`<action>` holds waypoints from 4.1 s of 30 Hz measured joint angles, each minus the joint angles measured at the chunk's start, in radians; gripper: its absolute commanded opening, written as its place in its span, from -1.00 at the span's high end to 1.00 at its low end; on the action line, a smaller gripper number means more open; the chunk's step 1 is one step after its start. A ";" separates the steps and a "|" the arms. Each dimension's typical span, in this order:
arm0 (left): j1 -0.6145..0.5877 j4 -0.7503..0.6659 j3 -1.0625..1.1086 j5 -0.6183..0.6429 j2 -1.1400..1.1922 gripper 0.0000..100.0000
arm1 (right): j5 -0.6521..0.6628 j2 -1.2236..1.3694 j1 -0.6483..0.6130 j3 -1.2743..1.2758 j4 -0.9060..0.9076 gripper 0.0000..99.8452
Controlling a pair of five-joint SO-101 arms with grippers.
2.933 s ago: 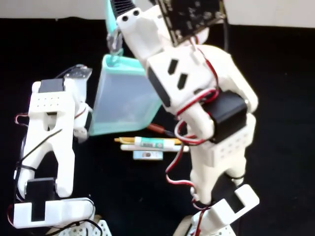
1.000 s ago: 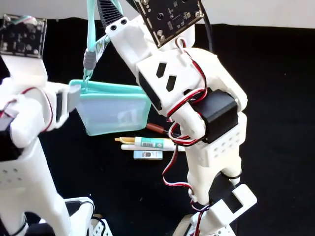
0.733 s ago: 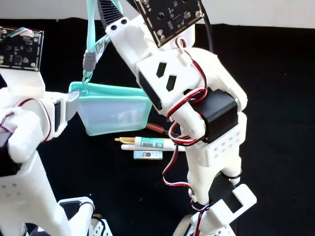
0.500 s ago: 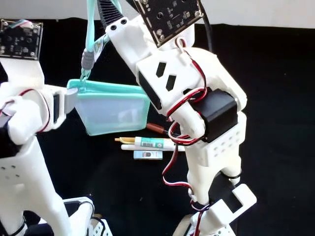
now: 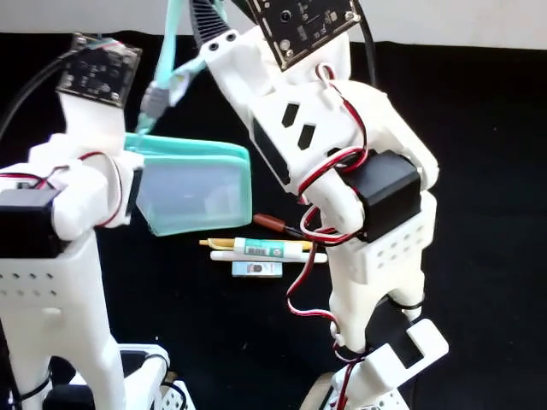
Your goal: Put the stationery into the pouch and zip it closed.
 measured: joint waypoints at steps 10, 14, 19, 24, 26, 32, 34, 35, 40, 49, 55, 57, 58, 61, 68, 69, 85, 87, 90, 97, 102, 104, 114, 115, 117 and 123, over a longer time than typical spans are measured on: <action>-0.055 0.000 0.002 0.000 0.000 0.99 | 0.000 0.000 0.178 0.000 0.173 0.99; -0.129 0.006 0.009 0.002 0.012 0.99 | 0.002 0.000 0.261 -0.003 0.261 0.99; -0.245 0.006 0.005 0.002 0.011 0.99 | 0.002 0.000 0.368 -0.098 0.371 0.99; -0.264 0.006 -0.048 -0.003 0.017 0.98 | 0.002 -0.003 0.399 -0.210 0.446 0.99; -0.265 0.006 -0.058 -0.003 0.017 0.98 | 0.002 -0.003 0.396 -0.224 0.453 0.99; -0.269 0.006 -0.061 -0.005 0.017 0.98 | -0.043 -0.003 0.265 -0.233 0.450 0.99; -0.272 0.006 -0.061 -0.005 0.017 0.98 | -0.069 -0.003 0.216 -0.233 0.400 0.99; -0.272 0.006 -0.061 -0.005 0.017 0.98 | -0.074 -0.005 0.192 -0.235 0.368 0.99; -0.272 0.006 -0.061 -0.005 0.017 0.98 | -0.080 -0.005 0.048 -0.236 0.216 0.99; -0.272 0.006 -0.051 -0.005 0.017 0.98 | -0.040 -0.003 -0.101 -0.236 0.133 0.99; -0.272 -0.009 0.127 -0.005 0.017 0.99 | -0.037 -0.005 -0.109 -0.236 0.133 0.99; -0.272 -0.043 0.173 -0.005 0.017 0.98 | -0.037 -0.005 -0.112 -0.236 0.133 0.99; -0.272 -0.052 0.184 -0.005 0.017 0.98 | -0.037 -0.005 -0.114 -0.236 0.133 0.99; -0.272 -0.066 0.186 -0.003 0.017 0.98 | -0.037 -0.005 -0.121 -0.236 0.133 0.99; -0.282 -0.071 0.163 -0.002 0.017 0.98 | -0.037 -0.005 -0.180 -0.236 0.137 0.99; -0.298 -0.071 0.146 -0.003 0.017 0.98 | -0.037 -0.005 -0.180 -0.236 0.150 0.99; -0.364 -0.014 -0.021 0.005 -0.018 0.98 | -0.037 -0.005 -0.183 -0.236 0.195 0.99; -0.364 -0.008 -0.081 0.061 -0.068 0.97 | -0.037 -0.005 -0.183 -0.236 0.195 0.99; -0.364 -0.003 -0.124 0.127 -0.149 0.81 | -0.037 -0.005 -0.183 -0.236 0.195 0.99; -0.301 0.002 0.014 0.144 -0.282 0.48 | -0.037 -0.005 -0.183 -0.236 0.195 0.99; -0.296 0.002 0.029 0.144 -0.430 0.45 | -0.037 -0.003 -0.186 -0.236 0.195 0.99; -0.285 0.002 0.029 0.144 -0.493 0.42 | -0.037 0.012 -0.189 -0.236 0.195 0.99; -0.153 0.002 0.057 0.144 -0.611 0.47 | -0.037 0.040 -0.189 -0.236 0.195 0.99; -0.153 0.002 0.071 0.144 -0.611 0.47 | -0.037 0.040 -0.189 -0.236 0.195 0.99; -0.153 0.002 0.115 0.144 -0.611 0.47 | -0.037 0.040 -0.189 -0.236 0.195 0.99; -0.153 0.002 0.262 0.144 -0.657 0.47 | -0.037 0.040 -0.187 -0.236 0.195 0.99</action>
